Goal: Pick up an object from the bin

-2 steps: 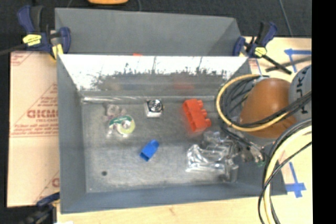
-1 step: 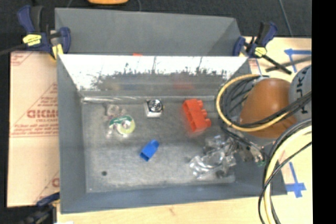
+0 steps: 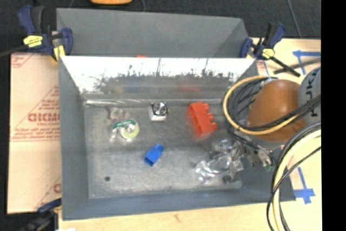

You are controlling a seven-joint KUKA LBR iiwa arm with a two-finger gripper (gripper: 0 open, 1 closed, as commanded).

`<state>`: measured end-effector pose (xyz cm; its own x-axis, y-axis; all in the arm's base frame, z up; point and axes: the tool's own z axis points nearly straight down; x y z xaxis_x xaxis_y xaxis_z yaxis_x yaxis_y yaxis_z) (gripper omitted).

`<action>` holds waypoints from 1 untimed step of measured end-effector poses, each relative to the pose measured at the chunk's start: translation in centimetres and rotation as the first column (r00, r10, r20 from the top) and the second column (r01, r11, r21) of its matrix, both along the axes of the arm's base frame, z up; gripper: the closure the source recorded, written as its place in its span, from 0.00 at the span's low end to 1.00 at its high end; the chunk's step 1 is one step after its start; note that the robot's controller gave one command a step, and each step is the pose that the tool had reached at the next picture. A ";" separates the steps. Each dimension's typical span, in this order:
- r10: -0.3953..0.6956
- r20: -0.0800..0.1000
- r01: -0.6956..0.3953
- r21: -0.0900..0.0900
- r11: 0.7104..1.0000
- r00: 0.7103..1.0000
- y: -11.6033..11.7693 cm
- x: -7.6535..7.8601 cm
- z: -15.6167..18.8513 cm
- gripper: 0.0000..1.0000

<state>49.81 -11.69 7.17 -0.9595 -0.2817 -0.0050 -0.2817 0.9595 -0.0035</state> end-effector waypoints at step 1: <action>0.001 0.001 -0.001 0.000 1.000 1.000 -0.1 0.1 0.3 1.00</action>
Offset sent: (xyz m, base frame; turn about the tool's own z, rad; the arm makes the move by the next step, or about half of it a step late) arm 0.0000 0.0000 0.0026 0.0000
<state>49.90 -11.78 7.43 -0.9592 -0.2825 -0.0057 -0.2825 0.9593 -0.0037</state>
